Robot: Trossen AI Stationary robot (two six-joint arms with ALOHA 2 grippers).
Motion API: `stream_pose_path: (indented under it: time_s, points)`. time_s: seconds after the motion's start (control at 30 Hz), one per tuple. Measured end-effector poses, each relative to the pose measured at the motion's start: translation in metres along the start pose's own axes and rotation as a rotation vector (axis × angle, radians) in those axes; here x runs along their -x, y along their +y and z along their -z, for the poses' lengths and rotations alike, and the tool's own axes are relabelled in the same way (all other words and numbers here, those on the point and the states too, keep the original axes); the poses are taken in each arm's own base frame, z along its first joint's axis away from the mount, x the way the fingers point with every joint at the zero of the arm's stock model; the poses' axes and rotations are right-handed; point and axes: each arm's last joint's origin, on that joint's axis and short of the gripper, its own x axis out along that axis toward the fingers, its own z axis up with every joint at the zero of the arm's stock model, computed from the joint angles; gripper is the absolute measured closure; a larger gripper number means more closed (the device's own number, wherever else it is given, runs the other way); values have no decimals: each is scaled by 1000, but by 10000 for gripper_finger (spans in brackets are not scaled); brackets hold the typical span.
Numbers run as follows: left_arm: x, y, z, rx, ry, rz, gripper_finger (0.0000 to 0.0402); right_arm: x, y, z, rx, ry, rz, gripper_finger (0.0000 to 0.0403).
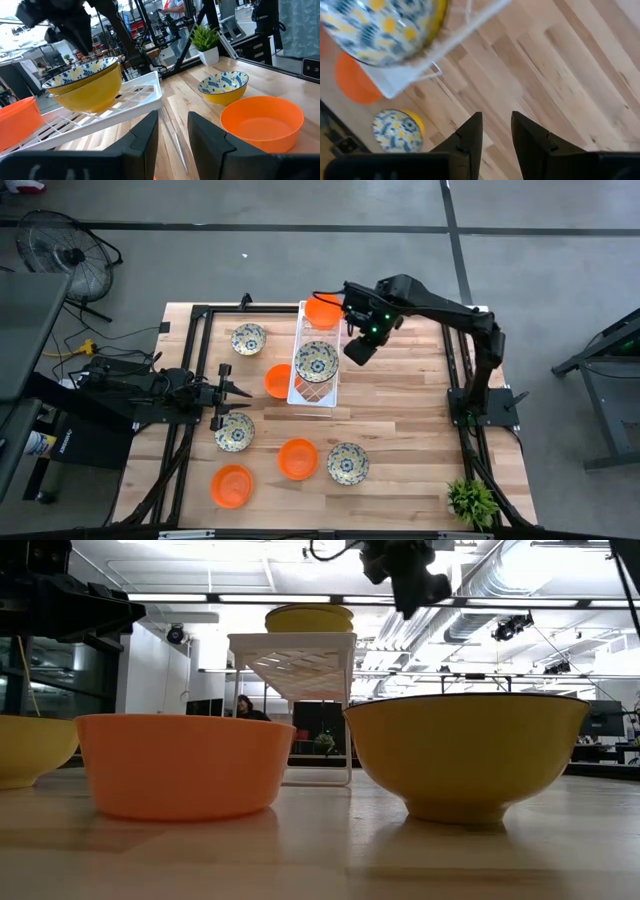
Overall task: Pick & Place Mini bowls
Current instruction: Stack the white and yellow bowl on the stacked white and yellow bowls on the shelf
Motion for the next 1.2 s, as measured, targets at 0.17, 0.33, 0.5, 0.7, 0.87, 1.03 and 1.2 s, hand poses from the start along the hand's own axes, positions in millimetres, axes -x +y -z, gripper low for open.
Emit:
stream_pose_path:
  time_s: [0.17, 0.33, 0.5, 0.7, 0.87, 1.03, 1.2]
  points:
    - [0, 0, 0, 0, 0, 0, 300, -9, -4, 21, -7, 11, 3, 312]
    - [0, 0, 0, 0, 0, 0, 300, -20, -9, 50, -83, 10, -13, 312]
    - [0, 0, 0, 0, 0, 0, 300, -35, -14, 83, -196, 52, -28, 312]
    - [0, 0, 0, 0, 0, 0, 300, -60, -14, 109, -222, 66, -36, 312]
    - [0, 0, 0, 0, 0, -1, 300, -73, -15, 123, -158, 28, -76, 312]
    - [0, 0, 0, 0, 0, 0, 300, -78, -22, 135, -64, 25, -78, 311]
    - [0, 0, 0, 0, 0, -1, 300, -84, -19, 147, 93, -18, -113, 300]
